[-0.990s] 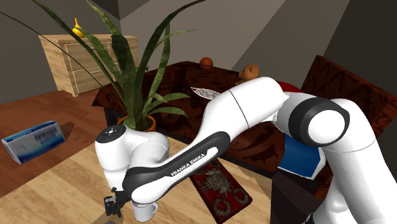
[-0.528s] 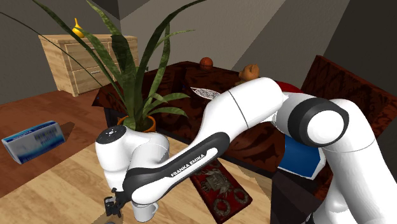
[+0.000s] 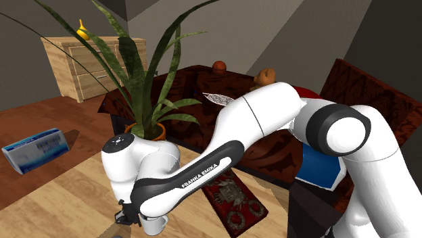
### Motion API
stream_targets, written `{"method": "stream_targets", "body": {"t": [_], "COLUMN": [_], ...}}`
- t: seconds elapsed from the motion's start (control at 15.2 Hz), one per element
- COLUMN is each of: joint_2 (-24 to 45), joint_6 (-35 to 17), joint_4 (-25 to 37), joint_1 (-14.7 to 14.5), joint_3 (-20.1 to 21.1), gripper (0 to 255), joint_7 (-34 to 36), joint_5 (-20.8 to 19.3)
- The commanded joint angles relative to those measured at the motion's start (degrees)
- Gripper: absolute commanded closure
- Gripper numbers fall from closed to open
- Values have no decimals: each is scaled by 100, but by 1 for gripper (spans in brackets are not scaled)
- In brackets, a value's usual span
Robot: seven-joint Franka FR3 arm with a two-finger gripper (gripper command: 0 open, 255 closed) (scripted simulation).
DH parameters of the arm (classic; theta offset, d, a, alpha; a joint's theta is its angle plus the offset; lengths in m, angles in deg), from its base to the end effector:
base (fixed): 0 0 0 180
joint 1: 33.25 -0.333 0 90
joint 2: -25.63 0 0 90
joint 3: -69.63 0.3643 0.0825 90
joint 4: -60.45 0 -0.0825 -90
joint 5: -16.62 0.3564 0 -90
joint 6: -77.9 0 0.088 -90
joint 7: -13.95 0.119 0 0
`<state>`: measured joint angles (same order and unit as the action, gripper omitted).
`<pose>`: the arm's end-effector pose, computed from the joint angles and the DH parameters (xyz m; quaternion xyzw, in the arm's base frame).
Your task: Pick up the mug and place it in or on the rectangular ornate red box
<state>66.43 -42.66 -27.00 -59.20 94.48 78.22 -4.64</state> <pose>0.5068 0.4935 0.3013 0.9977 -0.0600 -0.0024 0.0328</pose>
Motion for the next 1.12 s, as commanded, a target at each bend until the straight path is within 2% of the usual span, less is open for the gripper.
{"method": "stream_targets", "body": {"t": [0.0, 1.06], "joint_2": [0, -545], "joint_6": [0, 817], "joint_4": [0, 311], "joint_1": [0, 79], "joint_3": [0, 181], "gripper": [255, 255], "joint_7": [0, -175], "joint_5": [0, 262]}}
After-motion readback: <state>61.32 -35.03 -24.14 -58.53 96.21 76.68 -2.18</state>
